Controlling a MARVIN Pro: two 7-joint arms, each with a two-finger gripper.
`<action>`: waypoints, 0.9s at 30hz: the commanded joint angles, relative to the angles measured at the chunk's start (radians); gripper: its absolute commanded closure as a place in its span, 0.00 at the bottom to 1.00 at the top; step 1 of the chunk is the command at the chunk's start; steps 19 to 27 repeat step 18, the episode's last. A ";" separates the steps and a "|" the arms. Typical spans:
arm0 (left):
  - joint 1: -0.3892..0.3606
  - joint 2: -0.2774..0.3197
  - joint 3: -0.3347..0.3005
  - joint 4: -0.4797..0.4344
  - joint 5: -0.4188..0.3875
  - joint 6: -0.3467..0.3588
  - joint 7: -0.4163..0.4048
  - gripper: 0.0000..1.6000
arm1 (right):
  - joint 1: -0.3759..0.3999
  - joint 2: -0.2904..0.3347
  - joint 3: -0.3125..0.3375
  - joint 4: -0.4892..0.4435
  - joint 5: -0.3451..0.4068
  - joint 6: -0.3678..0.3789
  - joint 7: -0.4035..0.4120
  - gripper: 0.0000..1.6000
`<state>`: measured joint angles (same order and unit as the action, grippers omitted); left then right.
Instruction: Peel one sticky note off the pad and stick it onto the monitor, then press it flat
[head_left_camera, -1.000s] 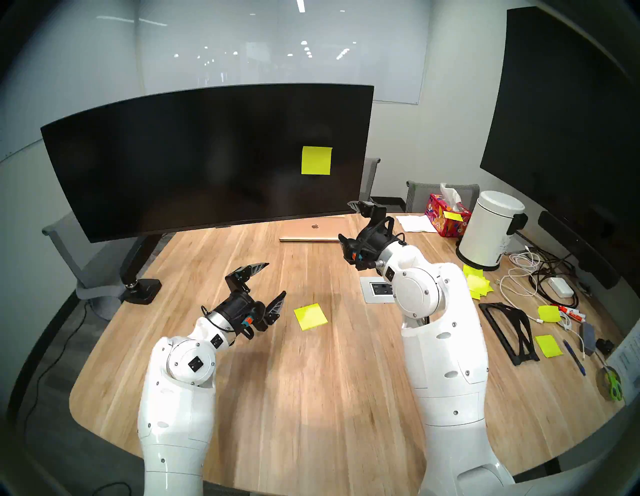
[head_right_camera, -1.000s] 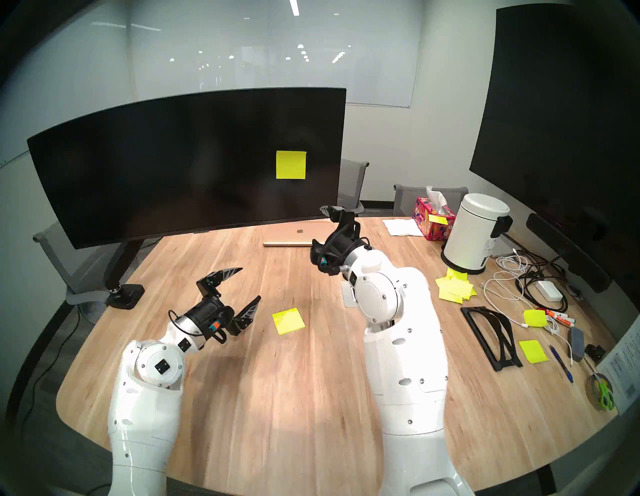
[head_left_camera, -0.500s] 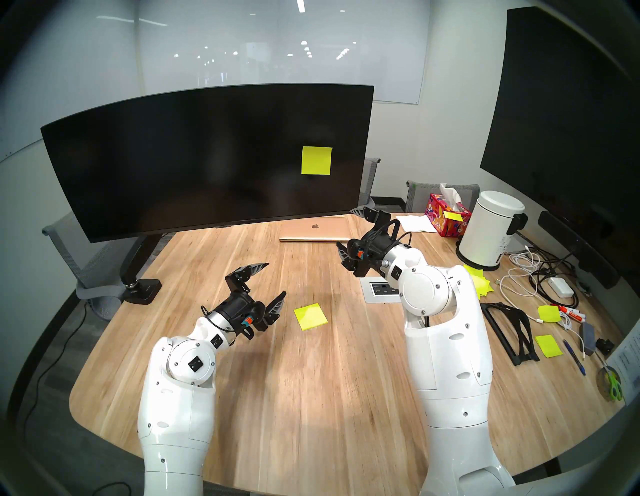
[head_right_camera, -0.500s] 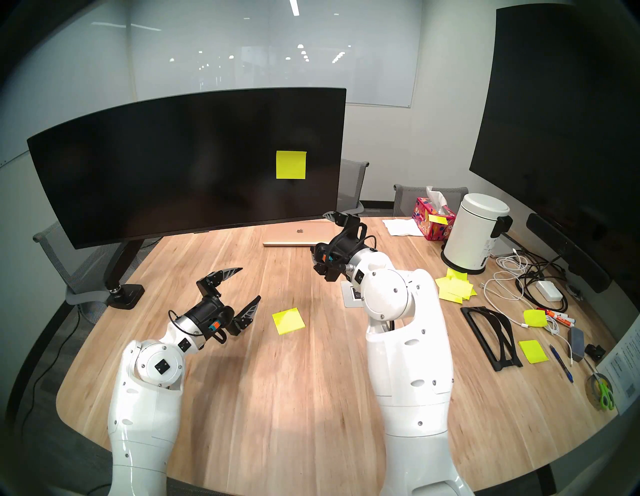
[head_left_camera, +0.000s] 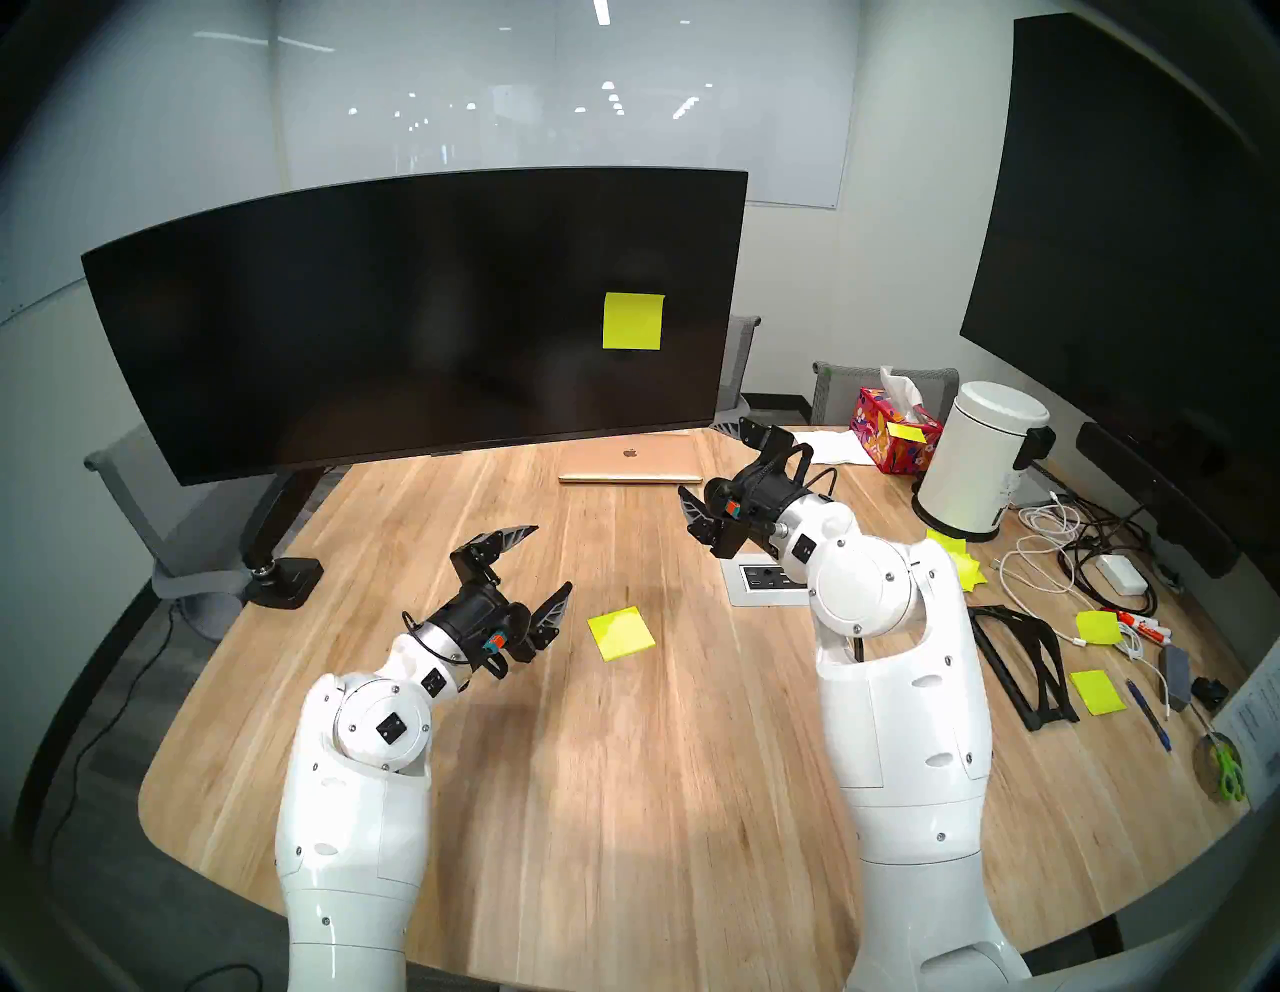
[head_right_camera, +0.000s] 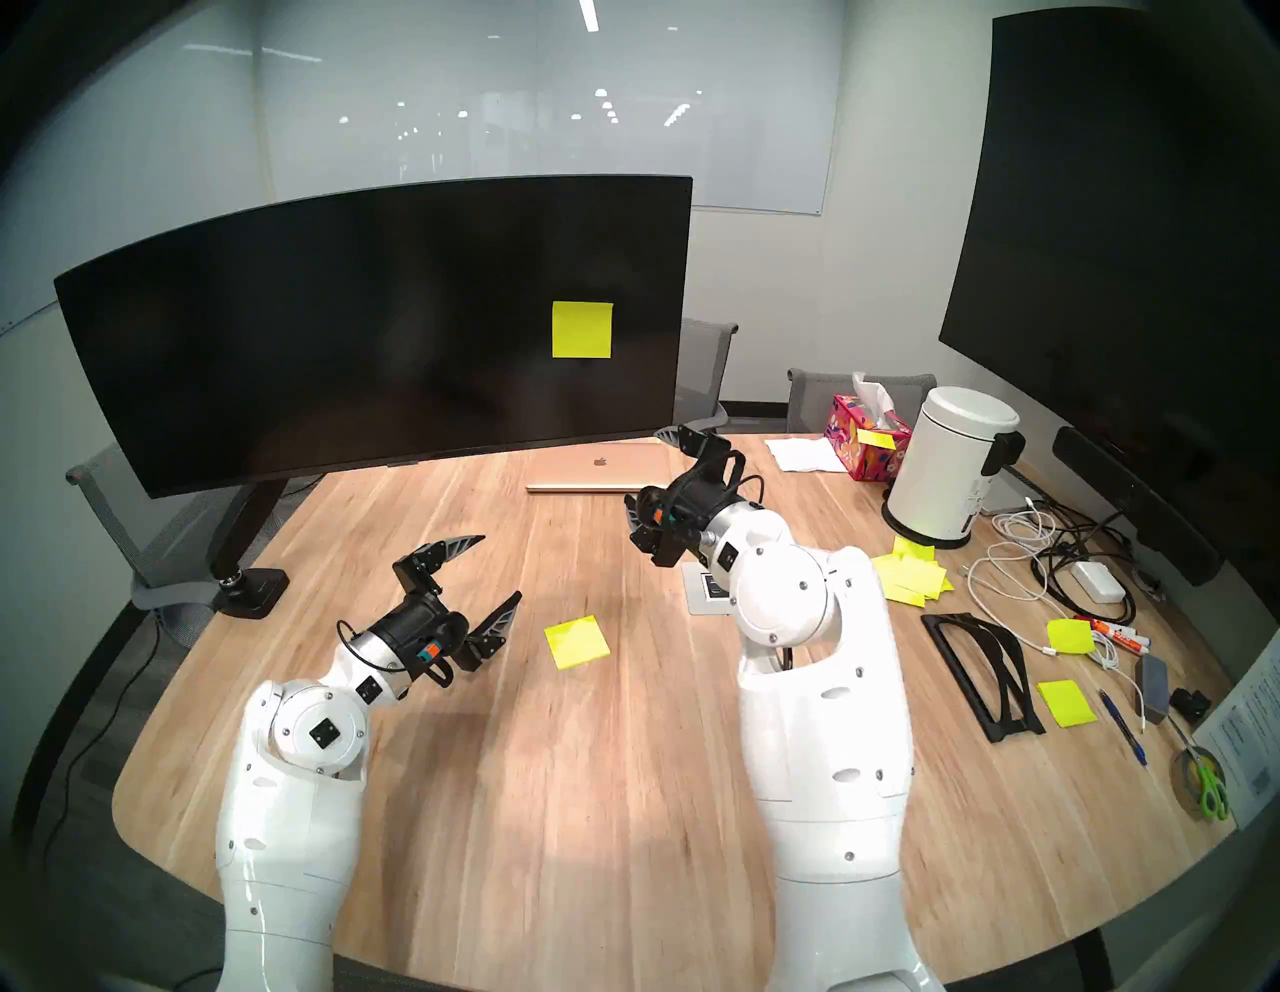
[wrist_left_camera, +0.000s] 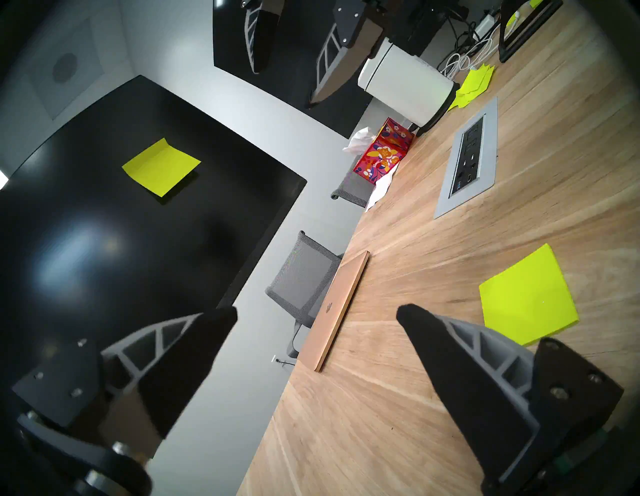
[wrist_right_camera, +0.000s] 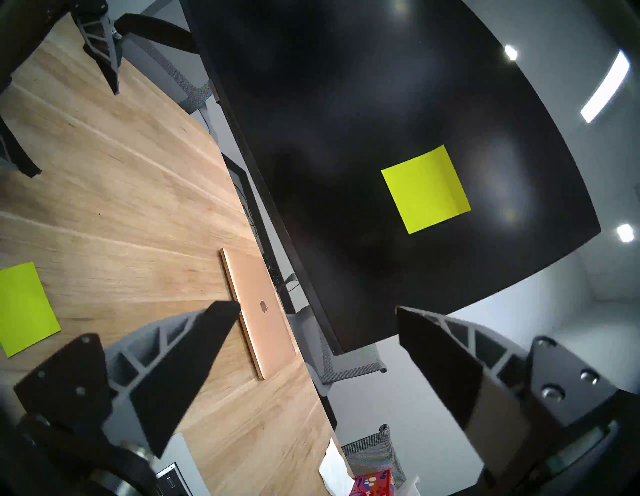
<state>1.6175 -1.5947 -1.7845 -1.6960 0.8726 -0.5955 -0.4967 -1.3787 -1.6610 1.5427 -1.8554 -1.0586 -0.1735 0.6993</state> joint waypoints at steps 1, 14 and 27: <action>-0.006 0.000 -0.001 -0.018 0.002 0.000 0.004 0.00 | 0.009 0.000 -0.004 -0.026 0.011 -0.008 -0.010 0.00; -0.006 0.000 -0.001 -0.018 0.002 0.000 0.004 0.00 | 0.009 0.000 -0.004 -0.025 0.011 -0.009 -0.010 0.00; -0.006 0.000 -0.002 -0.018 0.002 0.000 0.004 0.00 | 0.009 0.000 -0.004 -0.025 0.011 -0.009 -0.010 0.00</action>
